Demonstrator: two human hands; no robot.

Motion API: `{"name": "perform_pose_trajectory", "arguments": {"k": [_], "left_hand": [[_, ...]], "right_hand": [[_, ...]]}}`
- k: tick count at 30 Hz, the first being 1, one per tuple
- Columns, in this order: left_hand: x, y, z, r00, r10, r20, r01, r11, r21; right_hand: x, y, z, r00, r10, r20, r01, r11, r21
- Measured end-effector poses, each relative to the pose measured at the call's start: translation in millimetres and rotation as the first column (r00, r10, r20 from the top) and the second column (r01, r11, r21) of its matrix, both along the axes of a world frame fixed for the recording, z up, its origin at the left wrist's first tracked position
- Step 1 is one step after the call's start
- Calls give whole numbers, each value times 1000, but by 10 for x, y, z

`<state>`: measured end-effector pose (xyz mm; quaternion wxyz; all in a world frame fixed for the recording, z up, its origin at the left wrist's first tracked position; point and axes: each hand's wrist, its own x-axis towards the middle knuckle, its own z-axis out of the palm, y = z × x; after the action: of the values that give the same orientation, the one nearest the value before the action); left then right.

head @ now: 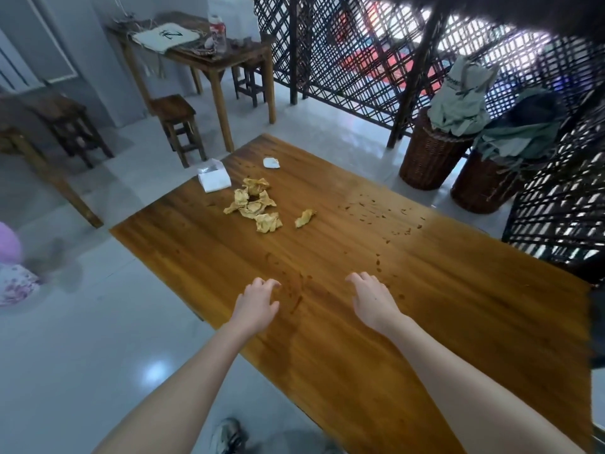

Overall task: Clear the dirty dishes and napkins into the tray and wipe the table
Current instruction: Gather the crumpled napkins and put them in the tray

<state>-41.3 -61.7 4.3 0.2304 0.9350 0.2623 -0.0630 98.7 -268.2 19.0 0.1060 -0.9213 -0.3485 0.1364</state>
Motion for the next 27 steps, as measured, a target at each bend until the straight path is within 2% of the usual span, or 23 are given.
{"name": "perform_pose_trajectory", "arguments": {"k": [6,10,14,21,27], "left_hand": [[137,940,10,997,-60,53,60,998,7],[149,1649,62,996,-69,61,67,997,26],[210,2111,127,994,-96,58,95,995,28],[535,2197,135,978,-193,78,193,981,10],[775,2150,89,981,-190,35,189,982,11]], "right_hand": [[60,725,38,995,-98,24,99,995,-16],[-83,1329,92,995,-101,14,101,995,-21],[-161,1711,128,987,-152,49,151,988,19],[-114,1763,137,963,-265,45,265,964,4],[123,1549,92,957,-292,9,292,955,-44]]}}
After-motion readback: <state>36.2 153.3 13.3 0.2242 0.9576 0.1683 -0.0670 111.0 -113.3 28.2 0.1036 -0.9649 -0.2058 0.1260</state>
